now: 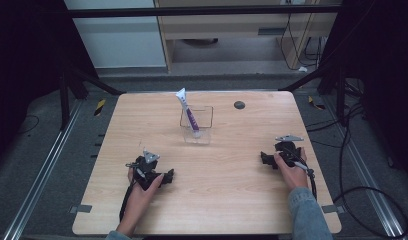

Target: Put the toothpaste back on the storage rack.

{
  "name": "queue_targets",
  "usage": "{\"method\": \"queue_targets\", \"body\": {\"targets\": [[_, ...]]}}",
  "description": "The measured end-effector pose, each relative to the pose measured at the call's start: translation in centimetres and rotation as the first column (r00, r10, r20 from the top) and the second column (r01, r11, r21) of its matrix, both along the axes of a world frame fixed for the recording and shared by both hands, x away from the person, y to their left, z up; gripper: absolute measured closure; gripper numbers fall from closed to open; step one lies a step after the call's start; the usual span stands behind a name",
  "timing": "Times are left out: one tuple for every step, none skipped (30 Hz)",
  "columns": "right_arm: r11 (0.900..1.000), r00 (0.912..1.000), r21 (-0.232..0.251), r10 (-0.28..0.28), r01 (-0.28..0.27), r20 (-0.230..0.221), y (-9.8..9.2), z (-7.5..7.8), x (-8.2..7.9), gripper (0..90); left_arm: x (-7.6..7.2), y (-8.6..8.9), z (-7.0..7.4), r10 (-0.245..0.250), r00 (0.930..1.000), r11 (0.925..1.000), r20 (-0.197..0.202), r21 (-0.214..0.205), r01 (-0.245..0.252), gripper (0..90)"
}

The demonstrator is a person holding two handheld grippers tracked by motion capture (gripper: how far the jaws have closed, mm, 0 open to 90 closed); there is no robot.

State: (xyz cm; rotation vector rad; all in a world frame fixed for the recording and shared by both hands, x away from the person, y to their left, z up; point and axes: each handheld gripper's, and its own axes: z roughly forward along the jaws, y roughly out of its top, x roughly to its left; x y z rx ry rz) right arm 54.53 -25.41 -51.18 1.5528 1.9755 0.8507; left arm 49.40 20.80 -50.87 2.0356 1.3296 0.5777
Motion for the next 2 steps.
{"method": "queue_targets", "body": {"targets": [[1.0000,1.0000,-0.005,-0.005,0.005,0.000,0.00,-0.01,0.02,0.3,0.00,0.00,0.00,0.000,1.0000,1.0000,0.000,0.000,0.000,0.0],[1.0000,1.0000,-0.006,-0.005,0.005,0.000,0.00,-0.01,0.02,0.3,0.00,0.00,0.00,0.000,1.0000,1.0000,0.000,0.000,0.000,0.0]]}}
